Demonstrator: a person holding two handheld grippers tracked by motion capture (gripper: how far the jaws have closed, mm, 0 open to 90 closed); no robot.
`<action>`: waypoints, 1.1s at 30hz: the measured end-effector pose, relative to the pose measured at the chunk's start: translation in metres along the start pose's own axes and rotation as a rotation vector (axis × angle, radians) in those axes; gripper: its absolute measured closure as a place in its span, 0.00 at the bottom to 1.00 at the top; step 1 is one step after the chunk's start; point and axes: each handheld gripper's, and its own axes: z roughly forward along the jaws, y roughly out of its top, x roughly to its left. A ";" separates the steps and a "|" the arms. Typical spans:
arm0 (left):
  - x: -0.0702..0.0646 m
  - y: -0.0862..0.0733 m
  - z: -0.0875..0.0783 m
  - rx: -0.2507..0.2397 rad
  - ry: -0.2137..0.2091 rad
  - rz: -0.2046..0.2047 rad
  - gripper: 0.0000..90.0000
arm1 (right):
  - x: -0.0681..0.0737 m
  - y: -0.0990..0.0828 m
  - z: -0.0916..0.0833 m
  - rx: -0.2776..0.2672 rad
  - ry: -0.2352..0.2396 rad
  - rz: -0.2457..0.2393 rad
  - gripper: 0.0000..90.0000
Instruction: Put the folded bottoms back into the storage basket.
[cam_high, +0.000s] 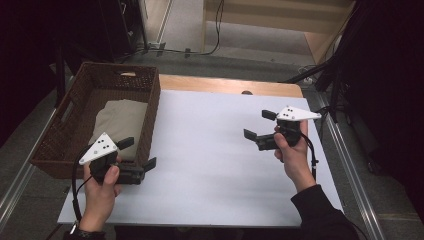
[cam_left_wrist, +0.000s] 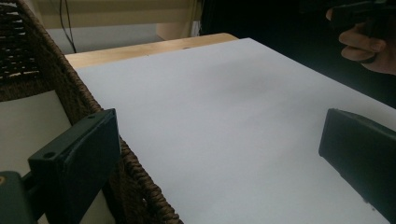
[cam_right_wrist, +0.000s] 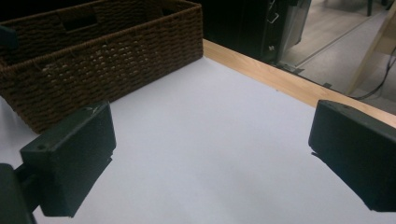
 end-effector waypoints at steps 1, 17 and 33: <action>0.000 0.000 0.001 -0.002 0.000 -0.002 0.00 | -0.001 -0.003 -0.003 -0.001 -0.004 0.002 0.00; -0.003 -0.005 0.001 0.004 0.007 0.015 0.00 | -0.014 -0.051 -0.057 -0.016 -0.064 0.036 0.00; -0.003 -0.010 0.000 -0.005 -0.013 0.033 0.00 | -0.016 -0.092 -0.092 -0.019 -0.099 0.068 0.00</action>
